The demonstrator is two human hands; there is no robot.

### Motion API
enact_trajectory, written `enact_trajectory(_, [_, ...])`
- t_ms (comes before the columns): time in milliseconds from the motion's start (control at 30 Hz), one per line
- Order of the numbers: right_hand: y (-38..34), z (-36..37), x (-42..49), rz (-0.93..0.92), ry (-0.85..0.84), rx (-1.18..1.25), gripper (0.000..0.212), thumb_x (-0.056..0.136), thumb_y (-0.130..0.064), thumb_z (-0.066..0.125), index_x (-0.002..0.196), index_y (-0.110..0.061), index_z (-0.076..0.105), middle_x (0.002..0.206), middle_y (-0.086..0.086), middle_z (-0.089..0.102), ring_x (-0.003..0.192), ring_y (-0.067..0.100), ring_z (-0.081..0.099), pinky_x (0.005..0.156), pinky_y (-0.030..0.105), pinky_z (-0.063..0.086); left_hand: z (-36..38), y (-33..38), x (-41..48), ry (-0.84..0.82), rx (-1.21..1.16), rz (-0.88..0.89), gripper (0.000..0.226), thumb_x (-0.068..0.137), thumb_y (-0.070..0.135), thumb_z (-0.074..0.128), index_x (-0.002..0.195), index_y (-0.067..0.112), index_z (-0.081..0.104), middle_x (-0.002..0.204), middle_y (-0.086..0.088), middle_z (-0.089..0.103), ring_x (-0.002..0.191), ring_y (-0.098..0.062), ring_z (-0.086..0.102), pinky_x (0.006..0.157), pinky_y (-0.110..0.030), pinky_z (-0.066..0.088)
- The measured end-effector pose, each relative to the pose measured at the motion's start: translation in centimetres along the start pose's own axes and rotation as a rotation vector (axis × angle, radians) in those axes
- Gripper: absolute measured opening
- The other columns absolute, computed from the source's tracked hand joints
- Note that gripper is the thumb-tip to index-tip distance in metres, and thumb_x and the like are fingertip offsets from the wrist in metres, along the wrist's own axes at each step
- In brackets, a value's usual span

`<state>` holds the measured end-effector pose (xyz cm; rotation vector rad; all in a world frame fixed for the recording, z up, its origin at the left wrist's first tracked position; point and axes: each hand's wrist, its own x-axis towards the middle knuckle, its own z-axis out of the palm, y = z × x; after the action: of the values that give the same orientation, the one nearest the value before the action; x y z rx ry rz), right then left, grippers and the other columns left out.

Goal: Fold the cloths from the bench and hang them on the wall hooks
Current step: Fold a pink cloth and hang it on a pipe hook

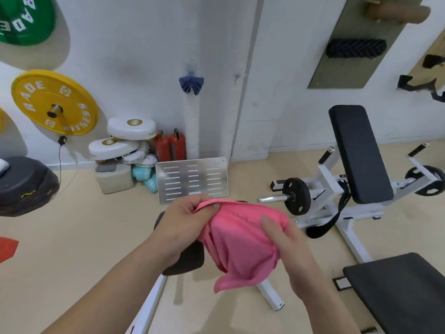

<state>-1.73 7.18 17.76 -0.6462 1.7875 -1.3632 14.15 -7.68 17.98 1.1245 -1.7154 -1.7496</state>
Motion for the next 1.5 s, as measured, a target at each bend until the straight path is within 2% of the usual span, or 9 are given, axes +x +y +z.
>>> enact_trajectory(67, [-0.2,-1.9,0.5,-0.008,-0.047,-0.132,0.044,0.072,-0.038,0.083,0.112,-0.022,0.074,0.103,-0.001,0.080,0.100,0.015,0.075,0.086,0.038,0.062,1.4,0.7,0.5,0.019,0.000,0.022,0.018,0.099,0.018,0.064,0.095,0.022,0.081,0.090,-0.008,0.080,0.079,-0.016,0.072,0.071,-0.030,0.059])
enact_trajectory(200, [-0.9,-6.9,2.5,-0.069,0.025,-0.300,0.025,0.088,-0.003,0.069,0.096,-0.027,0.073,0.091,0.005,0.077,0.089,0.027,0.074,0.081,0.049,0.060,2.6,1.9,2.9,0.109,0.063,0.080,0.019,0.099,0.021,0.064,0.094,0.029,0.080,0.087,0.004,0.080,0.081,-0.008,0.072,0.076,-0.025,0.057])
enact_trajectory(367, [-3.4,-9.8,5.8,-0.133,0.100,-0.280,0.034,0.093,0.004,0.057,0.092,-0.024,0.077,0.076,-0.010,0.076,0.069,0.000,0.066,0.063,0.014,0.053,2.3,3.0,7.2,0.212,0.029,0.047,0.023,0.104,0.021,0.055,0.095,0.020,0.075,0.078,-0.002,0.069,0.073,-0.015,0.060,0.070,-0.029,0.051])
enact_trajectory(600, [-9.9,-6.2,13.7,-0.277,0.117,-0.181,0.022,0.101,-0.027,0.060,0.090,-0.027,0.078,0.077,0.020,0.063,0.070,0.016,0.058,0.069,0.032,0.052,-3.0,6.8,13.5,0.266,-0.013,0.071,0.019,0.100,0.031,0.064,0.099,0.019,0.079,0.085,-0.004,0.068,0.075,-0.018,0.060,0.068,-0.030,0.051])
enact_trajectory(933, [-18.6,0.3,21.4,-0.435,0.088,-0.018,0.023,0.087,0.003,0.050,0.088,-0.010,0.069,0.080,0.012,0.062,0.075,0.024,0.061,0.074,0.042,0.061,-12.9,14.1,16.7,0.345,0.035,0.284,0.012,0.093,0.033,0.071,0.097,0.027,0.080,0.092,0.000,0.080,0.083,-0.016,0.072,0.076,-0.035,0.060])
enact_trajectory(1200, [-9.8,0.9,18.9,-0.294,-0.084,-0.077,0.014,0.099,-0.010,0.060,0.087,-0.004,0.063,0.078,0.014,0.060,0.077,0.027,0.058,0.066,0.030,0.055,-12.7,5.7,10.1,0.298,0.044,0.104,0.007,0.090,0.028,0.077,0.088,0.021,0.079,0.086,0.002,0.077,0.078,-0.009,0.066,0.072,-0.024,0.050])
enact_trajectory(1300, [-3.9,1.2,17.6,-0.162,-0.152,-0.049,0.012,0.100,-0.007,0.058,0.089,-0.002,0.062,0.081,0.015,0.061,0.081,0.029,0.058,0.079,0.047,0.053,-12.3,1.4,7.1,0.325,-0.011,0.024,0.013,0.087,0.024,0.080,0.084,0.012,0.075,0.075,-0.001,0.070,0.068,-0.012,0.063,0.061,-0.023,0.048])
enact_trajectory(1367, [-0.1,1.4,16.4,-0.066,-0.195,-0.019,0.015,0.099,-0.005,0.058,0.085,-0.003,0.061,0.077,0.012,0.059,0.074,0.025,0.059,0.071,0.038,0.056,-12.0,-1.4,5.2,0.360,-0.094,-0.020,0.014,0.089,0.016,0.078,0.084,0.004,0.072,0.067,-0.001,0.067,0.059,-0.011,0.062,0.053,-0.019,0.048])
enact_trajectory(1500, [5.5,1.6,14.0,0.052,-0.268,-0.082,0.018,0.099,0.001,0.055,0.081,0.003,0.056,0.076,0.013,0.052,0.074,0.021,0.053,0.067,0.033,0.057,-11.8,-7.9,0.9,0.271,0.036,-0.106,0.019,0.100,0.021,0.064,0.089,0.016,0.078,0.074,0.002,0.069,0.070,-0.010,0.058,0.070,-0.026,0.048])
